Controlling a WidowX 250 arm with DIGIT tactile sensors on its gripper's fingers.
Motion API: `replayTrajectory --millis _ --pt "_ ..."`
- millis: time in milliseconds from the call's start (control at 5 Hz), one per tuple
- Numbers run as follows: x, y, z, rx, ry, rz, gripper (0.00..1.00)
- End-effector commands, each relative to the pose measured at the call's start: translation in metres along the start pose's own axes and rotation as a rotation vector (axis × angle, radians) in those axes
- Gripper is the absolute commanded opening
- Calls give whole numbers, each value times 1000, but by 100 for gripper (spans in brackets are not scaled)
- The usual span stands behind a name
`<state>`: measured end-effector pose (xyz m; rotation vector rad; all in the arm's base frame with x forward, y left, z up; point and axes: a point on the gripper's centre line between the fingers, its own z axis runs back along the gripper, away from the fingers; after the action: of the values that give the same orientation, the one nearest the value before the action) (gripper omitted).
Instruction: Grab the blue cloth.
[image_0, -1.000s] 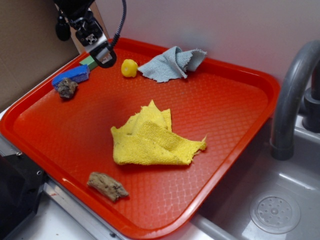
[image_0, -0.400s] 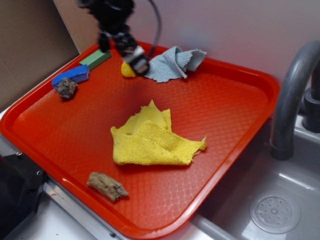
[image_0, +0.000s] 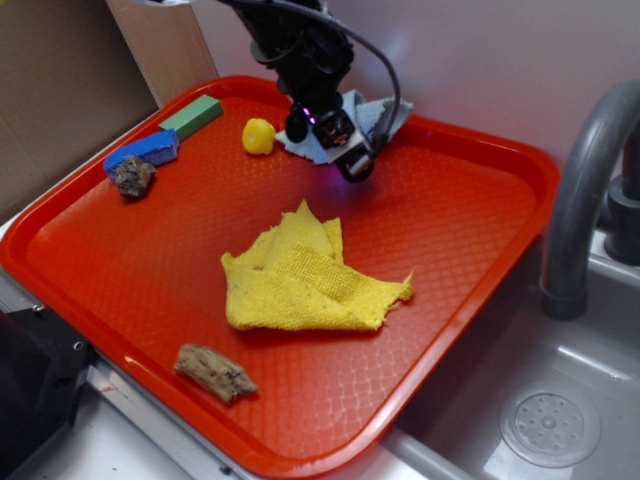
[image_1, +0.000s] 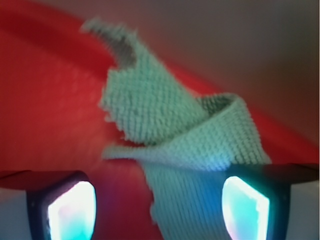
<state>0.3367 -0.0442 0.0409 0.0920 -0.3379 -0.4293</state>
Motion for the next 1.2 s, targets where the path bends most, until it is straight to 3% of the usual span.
replayTrajectory --millis 0,200,600,800,1000 --pt "18 3 25 66 -70 -4 100" --pt "7 21 38 103 -99 36 100" --pt "10 49 18 97 -33 110 100" --pt "15 55 5 21 -19 88 100" --pt "20 34 -10 -85 17 1 100"
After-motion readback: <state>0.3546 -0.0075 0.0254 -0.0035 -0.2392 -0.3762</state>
